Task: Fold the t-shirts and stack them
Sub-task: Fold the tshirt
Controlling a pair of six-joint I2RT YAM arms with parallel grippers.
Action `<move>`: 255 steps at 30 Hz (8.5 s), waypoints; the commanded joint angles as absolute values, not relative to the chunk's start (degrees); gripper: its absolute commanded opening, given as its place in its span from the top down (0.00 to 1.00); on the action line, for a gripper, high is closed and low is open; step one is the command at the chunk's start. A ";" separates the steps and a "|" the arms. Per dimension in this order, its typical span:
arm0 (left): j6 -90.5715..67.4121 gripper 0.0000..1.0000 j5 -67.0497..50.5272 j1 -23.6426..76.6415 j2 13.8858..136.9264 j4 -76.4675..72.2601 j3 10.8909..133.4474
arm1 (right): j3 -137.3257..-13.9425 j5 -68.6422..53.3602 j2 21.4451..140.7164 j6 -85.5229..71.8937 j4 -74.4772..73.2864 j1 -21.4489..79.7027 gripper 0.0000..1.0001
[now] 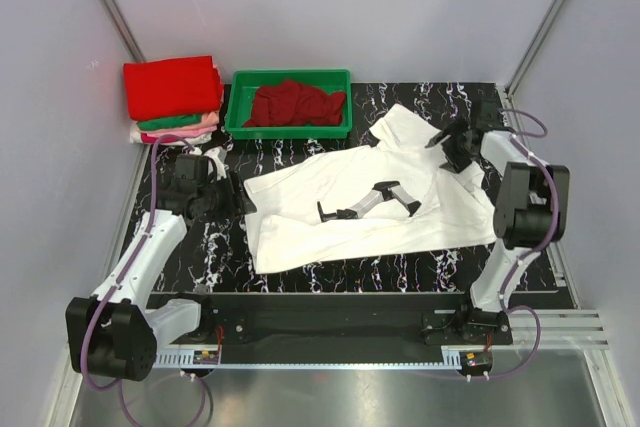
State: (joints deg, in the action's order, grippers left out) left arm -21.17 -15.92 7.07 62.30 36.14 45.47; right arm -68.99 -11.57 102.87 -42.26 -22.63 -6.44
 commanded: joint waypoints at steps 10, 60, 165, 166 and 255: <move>-21.09 0.37 -15.99 6.77 62.93 33.31 45.44 | -86.58 -9.59 106.72 -43.51 -30.76 -2.81 0.22; -20.65 0.45 -10.10 8.08 98.86 26.82 69.70 | -45.36 -15.81 79.81 -33.13 -27.34 -0.26 0.16; -29.79 0.94 -0.09 13.27 79.10 37.26 55.81 | -45.44 -23.73 82.88 -27.51 -29.18 2.37 0.12; -29.97 0.92 -0.17 13.27 79.54 37.35 55.46 | -45.61 -23.73 82.97 -27.42 -29.18 2.37 0.12; -40.52 1.00 -8.87 17.76 62.15 35.57 34.80 | -37.62 -9.85 84.12 -42.45 -34.10 0.53 1.00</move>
State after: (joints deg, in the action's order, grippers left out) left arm -40.95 -5.80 18.24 65.87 31.22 32.99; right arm -39.09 -12.32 82.81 -42.11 -39.42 0.34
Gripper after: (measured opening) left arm 0.050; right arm 0.019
